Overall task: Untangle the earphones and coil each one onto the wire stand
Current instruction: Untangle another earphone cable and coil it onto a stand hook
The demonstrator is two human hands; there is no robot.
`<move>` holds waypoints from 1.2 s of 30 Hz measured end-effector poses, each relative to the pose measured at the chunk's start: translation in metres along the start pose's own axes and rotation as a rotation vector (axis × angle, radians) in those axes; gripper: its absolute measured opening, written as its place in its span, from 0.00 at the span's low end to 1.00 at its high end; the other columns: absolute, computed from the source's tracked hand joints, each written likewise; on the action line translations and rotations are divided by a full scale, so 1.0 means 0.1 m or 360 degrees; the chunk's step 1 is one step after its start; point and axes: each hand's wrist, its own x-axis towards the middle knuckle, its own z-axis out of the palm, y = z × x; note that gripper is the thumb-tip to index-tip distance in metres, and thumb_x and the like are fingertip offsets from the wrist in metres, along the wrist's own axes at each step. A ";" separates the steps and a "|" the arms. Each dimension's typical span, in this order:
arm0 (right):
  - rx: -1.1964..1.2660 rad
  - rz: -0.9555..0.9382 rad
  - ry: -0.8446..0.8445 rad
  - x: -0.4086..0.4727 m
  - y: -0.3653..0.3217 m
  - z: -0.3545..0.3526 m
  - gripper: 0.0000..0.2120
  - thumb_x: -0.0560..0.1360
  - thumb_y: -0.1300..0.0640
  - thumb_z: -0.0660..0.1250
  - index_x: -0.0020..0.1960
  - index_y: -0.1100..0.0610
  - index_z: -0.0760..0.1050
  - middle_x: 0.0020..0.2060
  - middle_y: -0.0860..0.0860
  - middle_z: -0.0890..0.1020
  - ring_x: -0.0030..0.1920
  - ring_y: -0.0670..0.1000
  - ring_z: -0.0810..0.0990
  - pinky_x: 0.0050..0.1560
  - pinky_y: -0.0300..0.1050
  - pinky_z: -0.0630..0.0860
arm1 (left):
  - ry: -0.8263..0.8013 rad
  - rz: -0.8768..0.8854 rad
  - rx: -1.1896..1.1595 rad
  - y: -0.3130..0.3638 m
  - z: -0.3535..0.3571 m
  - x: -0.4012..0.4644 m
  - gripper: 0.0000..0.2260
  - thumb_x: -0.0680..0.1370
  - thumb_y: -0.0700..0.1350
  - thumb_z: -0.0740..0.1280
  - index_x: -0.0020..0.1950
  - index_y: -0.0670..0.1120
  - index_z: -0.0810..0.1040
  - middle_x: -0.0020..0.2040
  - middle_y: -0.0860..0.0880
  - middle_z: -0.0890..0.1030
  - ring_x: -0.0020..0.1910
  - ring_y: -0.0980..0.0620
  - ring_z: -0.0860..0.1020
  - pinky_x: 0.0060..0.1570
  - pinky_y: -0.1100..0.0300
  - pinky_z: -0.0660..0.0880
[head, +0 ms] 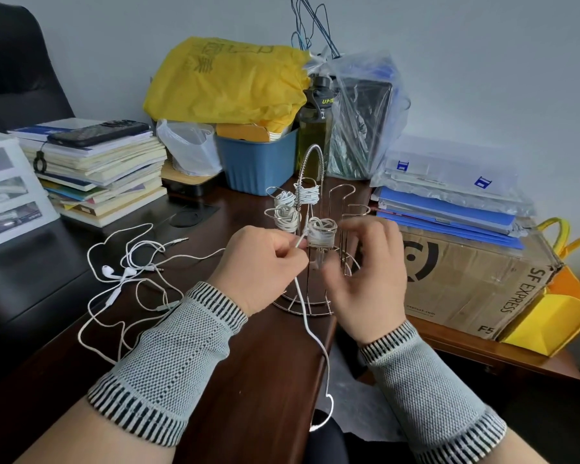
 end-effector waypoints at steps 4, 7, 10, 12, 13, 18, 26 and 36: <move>0.0083 0.0267 -0.0015 -0.23 0.11 0.04 0.07 0.72 0.52 0.65 0.44 0.54 0.78 0.38 0.47 0.75 0.40 0.49 0.75 0.40 0.42 0.73 | -0.0019 -0.0009 0.0053 0.00 -0.01 0.01 0.23 0.74 0.42 0.67 0.19 0.57 0.75 0.44 0.56 0.85 0.39 0.52 0.83 0.38 0.65 0.75; 0.0131 0.0365 -0.0011 -0.27 0.09 0.12 0.07 0.72 0.52 0.68 0.45 0.52 0.83 0.33 0.45 0.75 0.34 0.42 0.74 0.35 0.34 0.72 | -0.0006 -0.0051 -0.0010 0.00 -0.01 0.00 0.24 0.75 0.44 0.69 0.18 0.55 0.72 0.44 0.56 0.86 0.34 0.60 0.80 0.33 0.73 0.70; 0.0117 0.0353 0.0018 -0.29 0.00 0.20 0.09 0.73 0.54 0.69 0.49 0.55 0.84 0.34 0.47 0.81 0.34 0.42 0.78 0.37 0.37 0.77 | -0.0028 -0.0089 -0.0108 0.00 -0.02 0.00 0.16 0.75 0.42 0.69 0.27 0.54 0.79 0.42 0.54 0.86 0.26 0.65 0.74 0.28 0.76 0.65; 0.0109 0.0353 0.0043 -0.34 -0.04 0.23 0.09 0.74 0.57 0.70 0.53 0.58 0.83 0.37 0.48 0.84 0.37 0.44 0.80 0.41 0.36 0.77 | -0.0041 -0.0100 -0.0132 -0.01 -0.02 0.00 0.08 0.75 0.43 0.69 0.38 0.53 0.85 0.37 0.49 0.85 0.26 0.62 0.72 0.29 0.74 0.65; 0.0128 0.0378 0.0061 -0.37 -0.05 0.24 0.09 0.74 0.58 0.70 0.53 0.57 0.82 0.38 0.47 0.83 0.37 0.42 0.80 0.41 0.34 0.76 | -0.0044 -0.0096 -0.0143 -0.01 -0.02 0.01 0.07 0.75 0.44 0.70 0.41 0.54 0.85 0.35 0.46 0.85 0.25 0.61 0.70 0.28 0.73 0.65; 0.0398 0.0798 0.0054 -0.35 0.01 0.21 0.12 0.73 0.56 0.71 0.47 0.44 0.71 0.32 0.45 0.77 0.32 0.42 0.75 0.35 0.31 0.70 | -0.0044 -0.0047 -0.0160 -0.03 -0.03 0.01 0.10 0.76 0.44 0.70 0.37 0.57 0.83 0.32 0.42 0.82 0.22 0.58 0.66 0.26 0.72 0.63; 0.0984 0.1257 -0.0501 -0.05 0.07 0.25 0.05 0.72 0.62 0.72 0.39 0.56 0.79 0.25 0.46 0.78 0.24 0.46 0.73 0.32 0.51 0.76 | -0.0048 -0.0076 -0.0127 0.01 -0.04 0.00 0.13 0.75 0.42 0.69 0.33 0.56 0.81 0.41 0.42 0.85 0.20 0.60 0.68 0.24 0.74 0.62; 0.0741 0.1062 -0.0648 -0.01 0.18 0.25 0.16 0.69 0.54 0.76 0.35 0.65 0.74 0.26 0.52 0.74 0.28 0.49 0.69 0.32 0.46 0.69 | -0.0040 -0.0089 -0.0150 0.00 -0.04 0.00 0.21 0.74 0.40 0.68 0.24 0.58 0.73 0.44 0.41 0.85 0.19 0.58 0.65 0.21 0.73 0.60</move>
